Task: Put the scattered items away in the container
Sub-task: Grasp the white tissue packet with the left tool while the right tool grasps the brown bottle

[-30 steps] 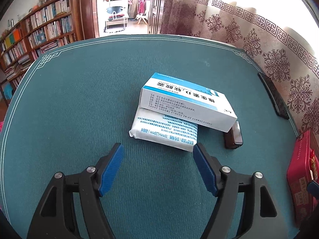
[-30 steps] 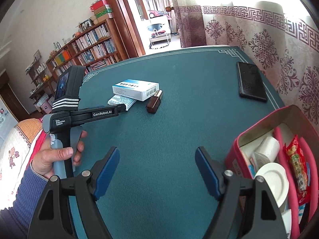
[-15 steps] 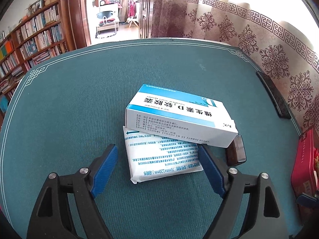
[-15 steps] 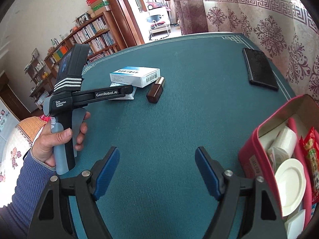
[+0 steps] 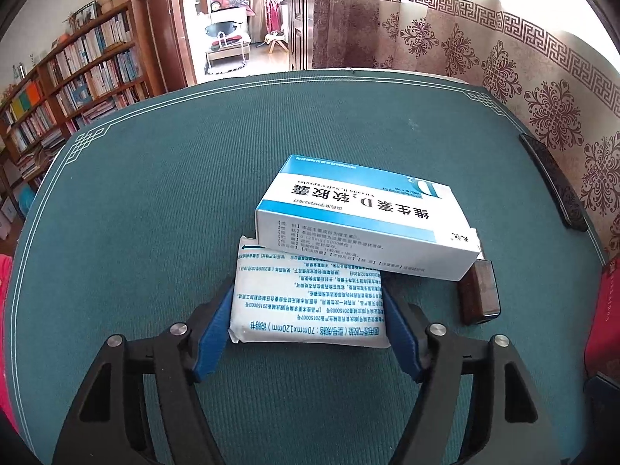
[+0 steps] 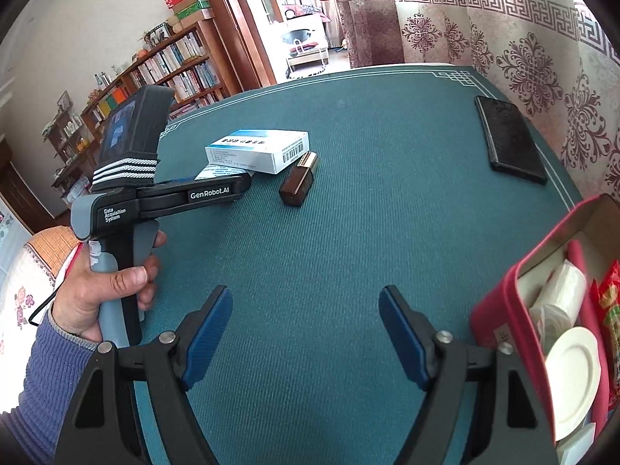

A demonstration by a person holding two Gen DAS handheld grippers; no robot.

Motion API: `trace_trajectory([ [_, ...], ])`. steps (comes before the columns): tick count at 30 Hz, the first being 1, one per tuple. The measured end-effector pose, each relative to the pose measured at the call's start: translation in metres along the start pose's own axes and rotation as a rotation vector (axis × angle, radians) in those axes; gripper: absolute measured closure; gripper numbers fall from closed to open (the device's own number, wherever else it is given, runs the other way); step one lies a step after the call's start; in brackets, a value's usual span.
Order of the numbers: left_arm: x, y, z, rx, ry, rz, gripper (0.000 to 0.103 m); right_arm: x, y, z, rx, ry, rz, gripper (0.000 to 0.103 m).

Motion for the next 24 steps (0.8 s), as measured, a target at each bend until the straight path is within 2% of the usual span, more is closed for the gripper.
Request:
trace_trajectory([
  [5, -0.02, 0.015, -0.012, -0.015, 0.072, 0.002, 0.03, 0.012, -0.021, -0.007, 0.017, 0.001, -0.032, 0.022],
  [12, -0.031, 0.029, -0.033, 0.02, 0.124, 0.023, 0.03, 0.042, -0.058, -0.006, -0.049, -0.001, -0.03, 0.022],
  [16, -0.03, 0.031, -0.044, 0.006, 0.16, 0.034, 0.03, 0.057, -0.081, -0.003, -0.083, 0.0, -0.042, 0.034],
  [21, -0.033, 0.028, -0.056, -0.006, 0.207, 0.02, 0.03, 0.076, -0.094, -0.007, -0.114, 0.016, -0.008, 0.038],
  [24, -0.033, 0.028, -0.059, -0.01, 0.215, 0.023, 0.03, 0.082, -0.101, -0.01, -0.17, 0.053, 0.009, 0.044],
])
Point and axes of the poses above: each gripper's, at about its wrist camera, not at the fingertips, and y roughly against the way its jaws point, z to its right, x to its top, the point moved 9 cm from there along -y, roughly the way its jaws point, and after that the axes turned 1 degree about -z, right-handed, at the moved point
